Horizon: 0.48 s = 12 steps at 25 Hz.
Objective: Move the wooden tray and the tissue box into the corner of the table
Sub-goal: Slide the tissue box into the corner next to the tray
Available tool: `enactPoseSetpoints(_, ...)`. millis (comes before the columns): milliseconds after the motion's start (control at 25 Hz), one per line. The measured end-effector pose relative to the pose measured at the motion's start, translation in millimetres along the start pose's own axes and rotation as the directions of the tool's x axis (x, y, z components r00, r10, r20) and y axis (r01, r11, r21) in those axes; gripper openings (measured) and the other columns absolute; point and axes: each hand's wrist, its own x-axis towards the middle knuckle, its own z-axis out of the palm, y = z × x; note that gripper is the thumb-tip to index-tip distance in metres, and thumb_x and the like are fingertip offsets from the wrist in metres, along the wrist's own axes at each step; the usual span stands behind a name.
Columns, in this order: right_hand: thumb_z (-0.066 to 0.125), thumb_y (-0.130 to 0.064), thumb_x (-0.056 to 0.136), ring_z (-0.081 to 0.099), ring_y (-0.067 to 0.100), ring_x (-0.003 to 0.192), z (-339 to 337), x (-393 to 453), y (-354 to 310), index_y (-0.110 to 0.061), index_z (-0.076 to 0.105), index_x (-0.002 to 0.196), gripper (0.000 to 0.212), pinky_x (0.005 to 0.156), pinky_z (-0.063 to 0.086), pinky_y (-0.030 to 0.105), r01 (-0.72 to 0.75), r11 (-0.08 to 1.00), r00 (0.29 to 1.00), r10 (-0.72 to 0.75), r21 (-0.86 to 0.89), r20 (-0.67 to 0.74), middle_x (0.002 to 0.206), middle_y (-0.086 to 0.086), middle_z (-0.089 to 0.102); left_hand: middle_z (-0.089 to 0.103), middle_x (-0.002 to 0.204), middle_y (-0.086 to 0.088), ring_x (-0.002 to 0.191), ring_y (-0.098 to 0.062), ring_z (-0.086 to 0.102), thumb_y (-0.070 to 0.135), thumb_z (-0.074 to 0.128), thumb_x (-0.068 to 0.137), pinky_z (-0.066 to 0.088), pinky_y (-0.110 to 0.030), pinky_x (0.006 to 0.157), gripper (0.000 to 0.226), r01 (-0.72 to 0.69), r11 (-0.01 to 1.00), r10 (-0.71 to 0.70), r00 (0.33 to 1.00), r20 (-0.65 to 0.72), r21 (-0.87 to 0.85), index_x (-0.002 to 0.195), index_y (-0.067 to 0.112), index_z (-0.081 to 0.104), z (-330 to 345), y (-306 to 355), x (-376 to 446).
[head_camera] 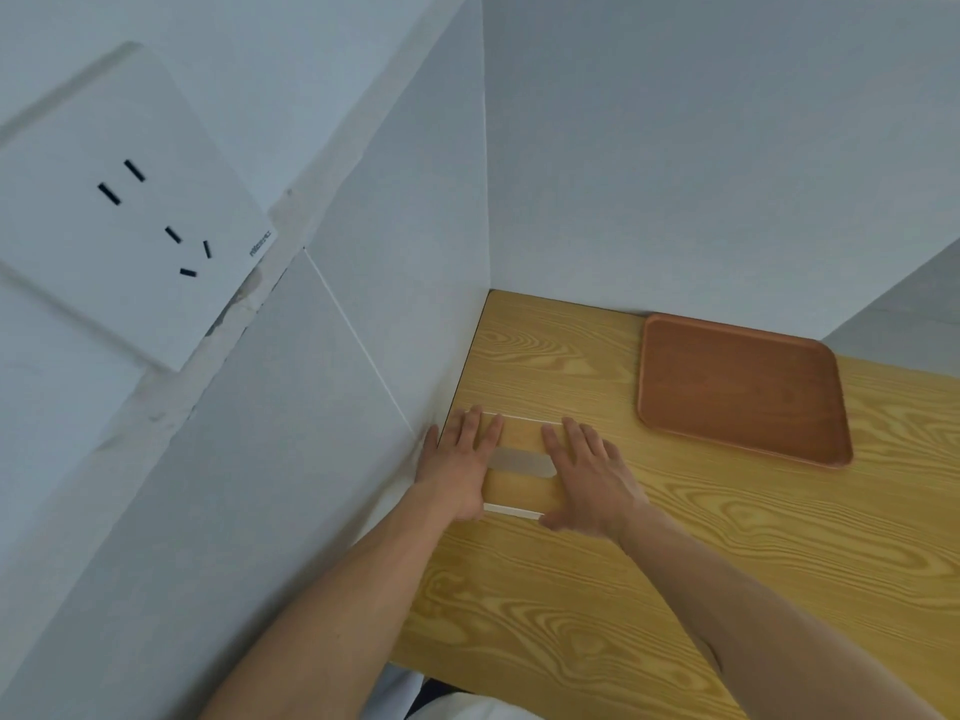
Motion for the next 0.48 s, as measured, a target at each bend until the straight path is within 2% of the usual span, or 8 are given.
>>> enactPoseSetpoints(120, 0.065, -0.066, 0.078, -0.012, 0.033, 0.151, 0.2, -10.9, -3.8, -0.017, -0.008, 0.156, 0.118, 0.122, 0.007, 0.054, 0.019, 0.999, 1.000, -0.019, -0.029, -0.007, 0.165, 0.015, -0.014, -0.024, 0.163, -0.009, 0.149, -0.027, -0.019, 0.019, 0.069, 0.082, 0.001, -0.054, 0.121, 0.113, 0.007, 1.000, -0.007, 0.999, -0.051, -0.002, 0.155, 0.023, -0.017, 3.1, 3.4, -9.6)
enactPoseSetpoints(200, 0.059, -0.065, 0.084, -0.015, 0.032, 0.150, 5.1, -26.1, -8.5, -0.017, -0.007, 0.157, 0.109, 0.122, 0.006, 0.055, 0.062, 0.997, 0.996, -0.064, -0.048, -0.055, 0.166, 0.013, -0.014, -0.022, 0.163, -0.009, 0.149, -0.028, -0.020, 0.026, 0.065, 0.086, 0.001, -0.054, 0.120, 0.106, 0.002, 0.999, -0.006, 0.993, -0.118, -0.032, 0.156, 0.021, -0.014, 12.8, 6.3, -21.0)
enactPoseSetpoints(320, 0.053, -0.062, 0.089, -0.009, 0.033, 0.151, 22.5, -55.1, -20.4, -0.017, 0.003, 0.158, 0.096, 0.120, 0.014, 0.057, 0.101, 0.994, 0.985, -0.105, -0.038, -0.138, 0.167, 0.012, -0.005, -0.023, 0.163, -0.009, 0.149, -0.029, -0.020, 0.036, 0.056, 0.090, -0.001, -0.055, 0.120, 0.095, -0.038, 0.995, 0.020, 0.981, -0.195, -0.089, 0.156, 0.023, -0.012, 42.0, 14.8, -47.1)
enactPoseSetpoints(400, 0.055, -0.058, 0.089, -0.001, 0.034, 0.151, 35.9, -71.7, -27.2, -0.017, 0.012, 0.158, 0.091, 0.118, 0.021, 0.058, 0.098, 0.995, 0.980, -0.100, -0.017, -0.173, 0.166, 0.013, 0.003, -0.029, 0.161, -0.007, 0.148, -0.028, -0.024, 0.042, 0.052, 0.092, -0.003, -0.056, 0.120, 0.094, -0.070, 0.995, 0.054, 0.980, -0.192, -0.078, 0.154, 0.025, -0.017, 62.7, 21.2, -62.6)
enactPoseSetpoints(480, 0.055, -0.058, 0.089, 0.002, 0.035, 0.151, 46.1, -82.1, -31.0, -0.018, 0.013, 0.158, 0.090, 0.118, 0.023, 0.059, 0.097, 0.995, 0.981, -0.099, -0.018, -0.168, 0.166, 0.013, 0.005, -0.035, 0.159, -0.005, 0.145, -0.026, -0.030, 0.045, 0.049, 0.093, -0.004, -0.057, 0.119, 0.096, -0.066, 0.996, 0.055, 0.981, -0.185, -0.058, 0.152, 0.027, -0.023, 78.1, 25.9, -72.4)
